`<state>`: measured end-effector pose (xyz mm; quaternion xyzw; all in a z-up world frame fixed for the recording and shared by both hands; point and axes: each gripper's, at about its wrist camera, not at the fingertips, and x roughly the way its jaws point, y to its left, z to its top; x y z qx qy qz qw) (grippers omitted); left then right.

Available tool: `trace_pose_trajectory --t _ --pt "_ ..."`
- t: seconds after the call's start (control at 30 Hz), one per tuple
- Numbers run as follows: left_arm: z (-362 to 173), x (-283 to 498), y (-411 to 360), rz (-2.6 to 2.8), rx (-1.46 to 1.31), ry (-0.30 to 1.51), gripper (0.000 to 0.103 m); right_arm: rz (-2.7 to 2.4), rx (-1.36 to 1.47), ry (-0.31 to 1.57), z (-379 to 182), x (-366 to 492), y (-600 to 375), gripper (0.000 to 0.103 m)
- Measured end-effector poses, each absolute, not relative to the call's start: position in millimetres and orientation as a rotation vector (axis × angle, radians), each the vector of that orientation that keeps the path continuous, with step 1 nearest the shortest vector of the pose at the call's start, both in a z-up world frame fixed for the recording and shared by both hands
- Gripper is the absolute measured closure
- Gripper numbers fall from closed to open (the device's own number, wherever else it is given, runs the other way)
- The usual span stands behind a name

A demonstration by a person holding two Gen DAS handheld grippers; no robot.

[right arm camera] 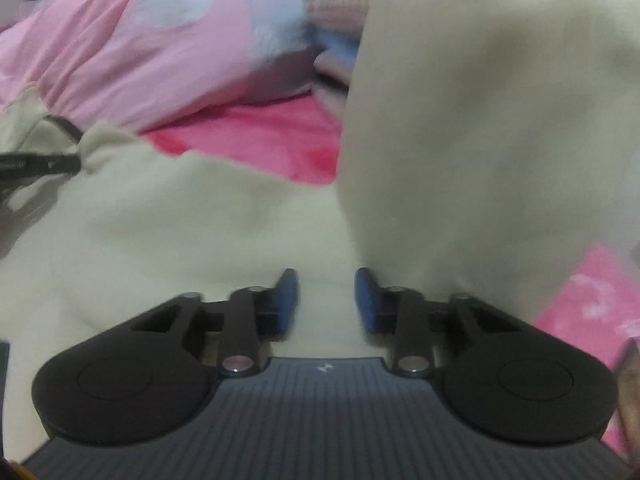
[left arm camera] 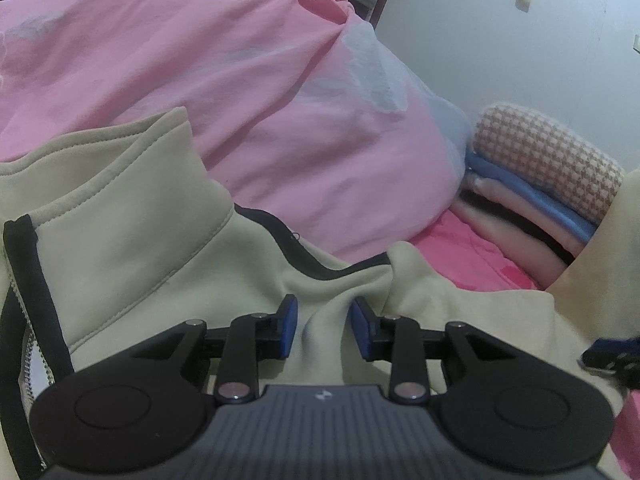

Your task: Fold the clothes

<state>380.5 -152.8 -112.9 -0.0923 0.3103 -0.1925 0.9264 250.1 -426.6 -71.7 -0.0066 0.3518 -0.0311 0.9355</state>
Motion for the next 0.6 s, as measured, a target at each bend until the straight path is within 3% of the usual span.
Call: trace_pose_trajectory --t 0.2,0.3,0.37,0.4,0.5,0.6 --pt "-112.6 379.9 -151.6 -0.397 -0.195 0.635 0.071 0.103 0.028 0.732 -76.1 297.0 -391.6 0.075" --pt "-113.5 380.8 -150.2 -0.402 -0.210 0.636 0.071 0.038 0.093 0.786 -100.3 330.9 -411.9 0.079" --pt "-114.1 381.5 -149.1 -0.406 -0.220 0.638 0.071 -0.127 0.042 0.779 -86.5 329.4 -411.1 0.081" --pt "-114.4 381.9 -148.5 -0.407 -0.224 0.639 0.071 -0.148 0.003 0.763 -77.0 316.2 -409.2 0.078" --pt "-115.0 382.8 -146.9 -0.412 -0.238 0.641 0.071 -0.188 -0.116 0.708 -47.8 272.0 -403.1 0.081" --pt "-115.7 384.0 -144.2 -0.421 -0.260 0.643 0.071 -0.213 -0.036 0.634 0.9 192.3 -421.1 0.081"
